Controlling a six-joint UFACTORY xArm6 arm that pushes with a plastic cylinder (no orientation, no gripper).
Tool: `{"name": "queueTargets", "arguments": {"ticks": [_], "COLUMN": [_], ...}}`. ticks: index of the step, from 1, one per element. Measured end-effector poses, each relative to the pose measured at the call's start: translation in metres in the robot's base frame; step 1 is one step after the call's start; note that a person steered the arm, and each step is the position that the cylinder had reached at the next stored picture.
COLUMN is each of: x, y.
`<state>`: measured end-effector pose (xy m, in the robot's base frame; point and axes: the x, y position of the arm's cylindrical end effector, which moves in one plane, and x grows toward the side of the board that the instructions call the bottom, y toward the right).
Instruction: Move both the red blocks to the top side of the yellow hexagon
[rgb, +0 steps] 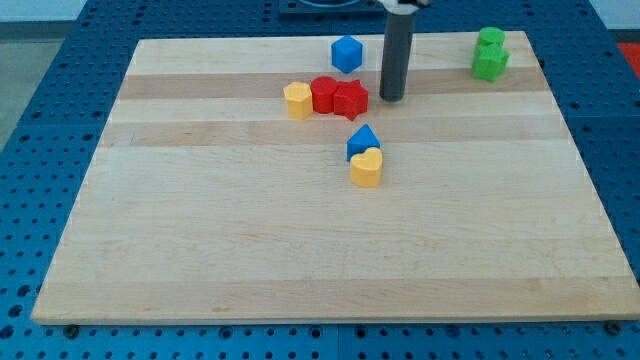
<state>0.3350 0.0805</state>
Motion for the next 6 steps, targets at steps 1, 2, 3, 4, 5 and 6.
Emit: {"name": "queueTargets", "arguments": {"ticks": [1, 2, 3, 4, 5, 6], "x": [0.029, 0.033, 0.032, 0.030, 0.024, 0.014], "y": [-0.005, -0.023, -0.040, -0.053, -0.054, -0.054]}}
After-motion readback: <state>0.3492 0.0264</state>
